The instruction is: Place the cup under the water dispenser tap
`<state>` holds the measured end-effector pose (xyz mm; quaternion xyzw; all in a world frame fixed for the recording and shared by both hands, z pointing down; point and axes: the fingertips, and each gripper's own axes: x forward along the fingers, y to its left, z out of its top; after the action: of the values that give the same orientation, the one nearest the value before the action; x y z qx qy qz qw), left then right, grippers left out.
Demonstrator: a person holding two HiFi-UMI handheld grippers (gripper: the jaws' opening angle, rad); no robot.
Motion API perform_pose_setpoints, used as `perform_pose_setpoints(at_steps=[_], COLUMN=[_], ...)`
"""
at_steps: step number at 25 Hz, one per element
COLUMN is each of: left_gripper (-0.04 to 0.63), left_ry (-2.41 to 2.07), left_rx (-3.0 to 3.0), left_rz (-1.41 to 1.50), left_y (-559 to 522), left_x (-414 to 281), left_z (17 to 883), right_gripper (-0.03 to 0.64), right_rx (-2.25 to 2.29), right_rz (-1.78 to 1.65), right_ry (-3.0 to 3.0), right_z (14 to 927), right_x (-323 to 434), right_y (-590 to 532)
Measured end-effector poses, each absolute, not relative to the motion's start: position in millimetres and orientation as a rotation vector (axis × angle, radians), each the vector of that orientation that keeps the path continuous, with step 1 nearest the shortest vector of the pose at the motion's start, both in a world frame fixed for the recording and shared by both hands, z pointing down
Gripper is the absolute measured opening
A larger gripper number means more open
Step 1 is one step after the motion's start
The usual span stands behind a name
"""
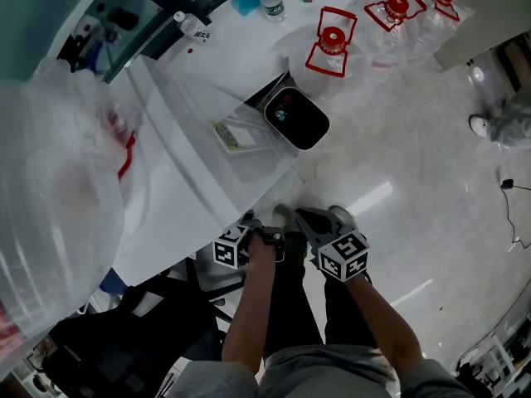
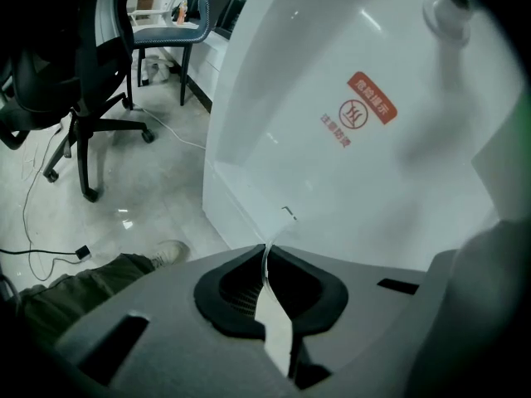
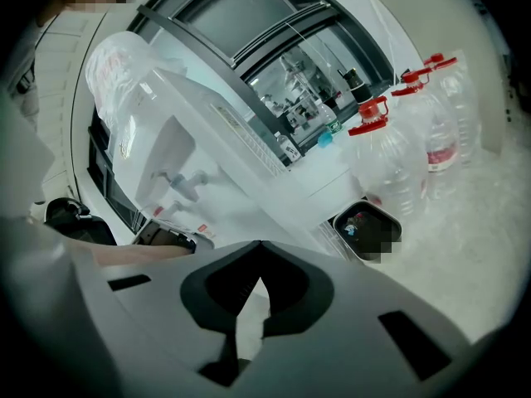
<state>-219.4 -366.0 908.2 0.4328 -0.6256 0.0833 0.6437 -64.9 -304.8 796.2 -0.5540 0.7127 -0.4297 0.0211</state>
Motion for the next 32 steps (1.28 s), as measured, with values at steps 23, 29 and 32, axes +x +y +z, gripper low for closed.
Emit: perform_pose_setpoints(at_steps=[23, 29, 32], left_gripper=[0.032, 0.044, 0.063], left_ry=[-1.394, -1.363, -1.364], left_rx=[1.028, 1.061, 1.073], left_rz=[0.117, 0.088, 0.082], left_y=[-380, -385, -387], left_x=[-215, -205, -203], left_z=[904, 902, 900], right_gripper=[0.011, 0.011, 0.011], right_rx=[-1.72, -1.724, -1.731], right_rz=[-1.362, -1.364, -1.366], right_ry=[2.166, 2.162, 2.158], right_z=[801, 803, 805], right_x=[-62, -60, -57], right_y=[-304, -300, -297])
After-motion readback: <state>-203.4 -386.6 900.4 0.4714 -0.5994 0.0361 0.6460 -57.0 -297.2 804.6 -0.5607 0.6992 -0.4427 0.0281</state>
